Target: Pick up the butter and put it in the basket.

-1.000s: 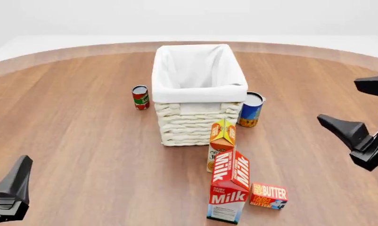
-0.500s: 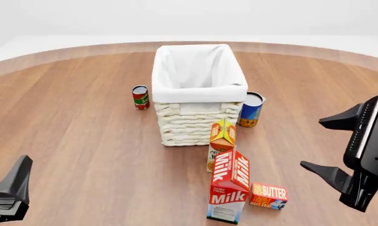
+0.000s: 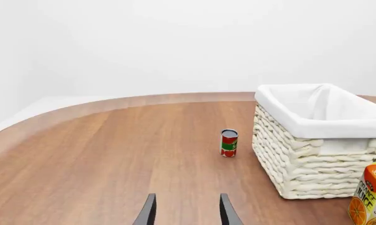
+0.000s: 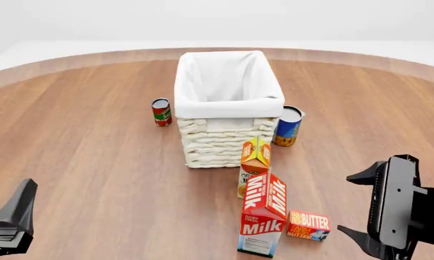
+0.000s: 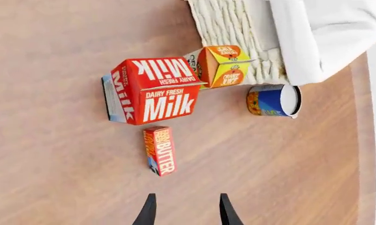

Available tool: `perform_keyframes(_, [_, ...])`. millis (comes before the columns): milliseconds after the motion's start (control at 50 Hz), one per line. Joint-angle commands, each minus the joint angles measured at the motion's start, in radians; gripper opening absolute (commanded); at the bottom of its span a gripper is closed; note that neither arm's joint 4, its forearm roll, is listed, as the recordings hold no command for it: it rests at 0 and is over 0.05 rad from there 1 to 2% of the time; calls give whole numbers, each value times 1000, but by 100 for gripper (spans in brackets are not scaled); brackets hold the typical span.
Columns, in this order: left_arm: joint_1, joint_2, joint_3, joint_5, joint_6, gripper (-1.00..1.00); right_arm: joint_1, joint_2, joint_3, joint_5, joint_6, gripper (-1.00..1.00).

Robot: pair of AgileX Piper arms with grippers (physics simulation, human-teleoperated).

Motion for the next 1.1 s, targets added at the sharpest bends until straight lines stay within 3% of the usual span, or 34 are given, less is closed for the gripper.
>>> perform_keyframes(20, [0, 0, 0, 0, 0, 100, 9, 46, 81, -77, -26, 100])
perform_keyframes(1100, [0, 0, 0, 0, 0, 100, -43, 344, 216, -410, -37, 100])
